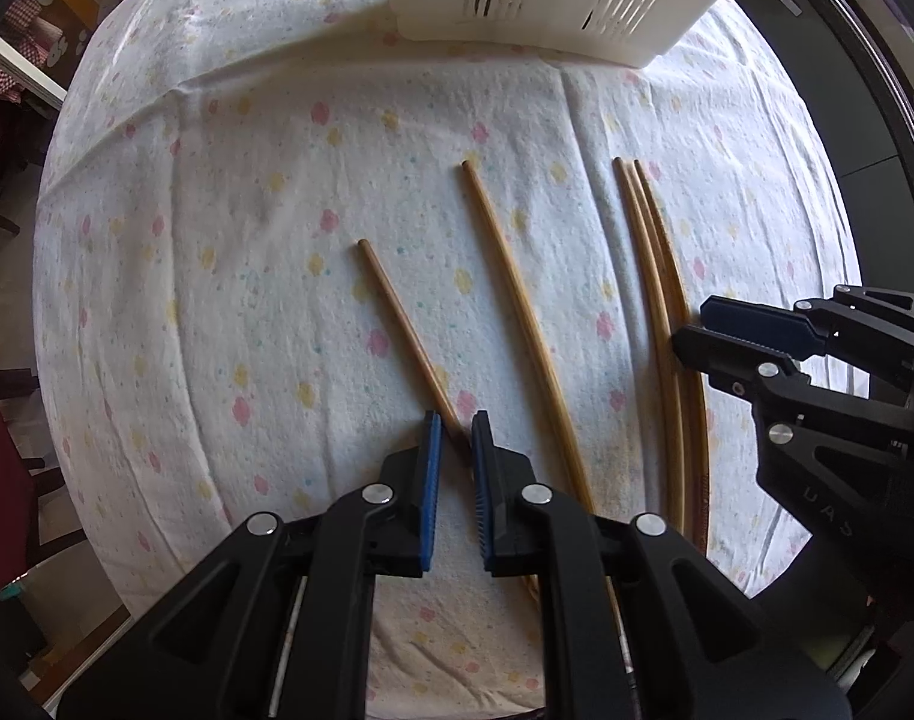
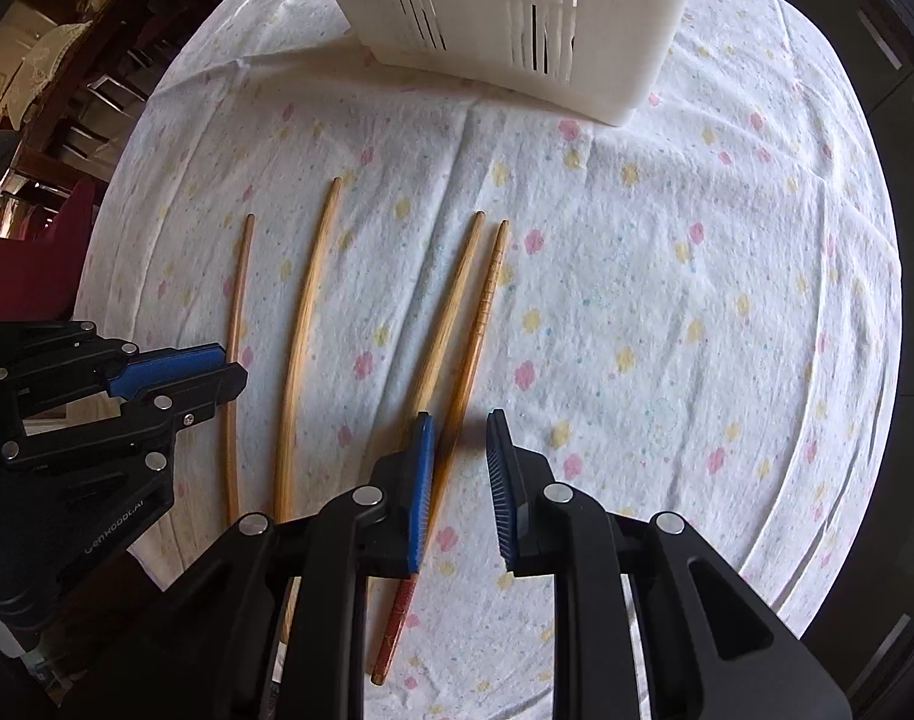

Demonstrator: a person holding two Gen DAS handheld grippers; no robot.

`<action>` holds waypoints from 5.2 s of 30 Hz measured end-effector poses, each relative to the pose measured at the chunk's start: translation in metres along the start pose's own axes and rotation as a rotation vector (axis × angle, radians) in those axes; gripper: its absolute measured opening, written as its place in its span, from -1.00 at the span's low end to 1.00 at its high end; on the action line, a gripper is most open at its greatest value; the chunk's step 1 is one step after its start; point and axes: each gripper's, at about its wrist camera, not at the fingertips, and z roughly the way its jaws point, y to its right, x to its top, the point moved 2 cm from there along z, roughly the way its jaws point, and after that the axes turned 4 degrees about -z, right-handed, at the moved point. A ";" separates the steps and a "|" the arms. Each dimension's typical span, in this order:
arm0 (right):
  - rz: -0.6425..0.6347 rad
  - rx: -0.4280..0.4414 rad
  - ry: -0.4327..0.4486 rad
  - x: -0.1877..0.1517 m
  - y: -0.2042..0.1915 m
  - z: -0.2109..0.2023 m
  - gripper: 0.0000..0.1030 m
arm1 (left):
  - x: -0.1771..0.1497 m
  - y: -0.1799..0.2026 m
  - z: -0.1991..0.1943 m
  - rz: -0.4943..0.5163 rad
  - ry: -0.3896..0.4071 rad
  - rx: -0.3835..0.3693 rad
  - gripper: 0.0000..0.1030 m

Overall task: Organize utensils
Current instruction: 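Lower the left tool onto a chopstick and close while the right tool closes on another, then carry the left tool's chopstick into the caddy while the right tool carries and drops its own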

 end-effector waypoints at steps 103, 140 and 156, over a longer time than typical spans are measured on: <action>0.048 0.186 0.442 -0.101 0.042 -0.147 -0.86 | -0.065 0.005 -0.193 0.130 0.603 -0.153 -0.92; 0.062 0.198 0.486 -0.104 0.056 -0.164 -0.86 | 0.083 0.034 -0.285 0.071 0.843 -0.087 -0.94; 0.023 0.169 0.816 -0.042 0.042 -0.287 -0.86 | 0.020 0.000 -0.219 0.117 0.766 -0.176 -0.94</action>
